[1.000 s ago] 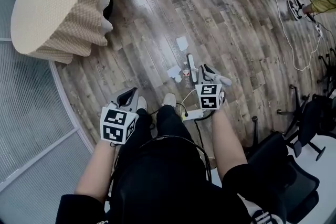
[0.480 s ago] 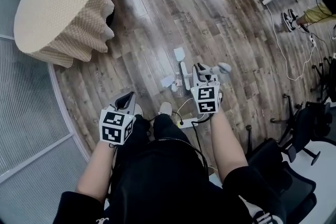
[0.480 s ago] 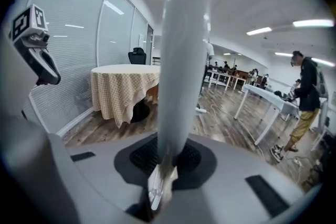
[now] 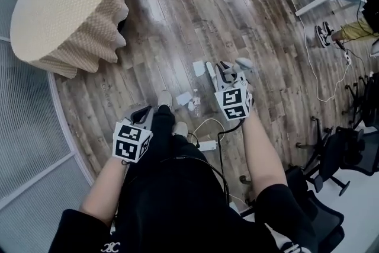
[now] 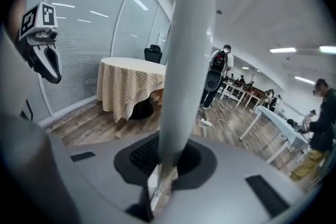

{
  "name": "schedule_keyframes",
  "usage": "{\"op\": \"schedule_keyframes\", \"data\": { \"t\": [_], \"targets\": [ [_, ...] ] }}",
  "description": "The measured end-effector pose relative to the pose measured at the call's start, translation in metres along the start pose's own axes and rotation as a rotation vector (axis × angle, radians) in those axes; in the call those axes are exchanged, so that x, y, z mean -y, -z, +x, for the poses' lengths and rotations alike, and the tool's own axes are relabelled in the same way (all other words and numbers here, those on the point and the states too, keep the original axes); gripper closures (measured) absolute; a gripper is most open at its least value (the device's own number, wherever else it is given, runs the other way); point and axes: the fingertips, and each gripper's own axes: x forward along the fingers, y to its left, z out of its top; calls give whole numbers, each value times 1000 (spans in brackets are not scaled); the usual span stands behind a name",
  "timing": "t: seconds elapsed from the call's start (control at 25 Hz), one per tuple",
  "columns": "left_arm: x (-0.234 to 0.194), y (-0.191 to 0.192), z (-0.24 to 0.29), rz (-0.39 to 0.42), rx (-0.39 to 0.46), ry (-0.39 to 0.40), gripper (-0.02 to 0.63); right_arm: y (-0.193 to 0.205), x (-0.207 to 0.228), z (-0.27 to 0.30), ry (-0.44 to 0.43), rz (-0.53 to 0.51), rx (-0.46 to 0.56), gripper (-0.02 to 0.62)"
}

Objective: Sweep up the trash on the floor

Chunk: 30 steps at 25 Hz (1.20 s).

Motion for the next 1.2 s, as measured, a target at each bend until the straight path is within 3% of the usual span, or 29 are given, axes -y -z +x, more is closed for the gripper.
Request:
{"op": "schedule_keyframes", "data": {
  "t": [0.32, 0.56, 0.8, 1.2],
  "targets": [
    [-52, -29, 57, 2, -75, 47, 609, 51, 19, 94, 58, 63, -128, 543],
    [-94, -40, 82, -20, -115, 59, 609, 55, 18, 137, 81, 147, -150, 541],
    [-102, -55, 91, -35, -116, 79, 609, 40, -18, 141, -11, 132, -175, 541],
    [-89, -77, 80, -2, -55, 86, 609, 49, -57, 112, -70, 75, -204, 541]
  ]
}}
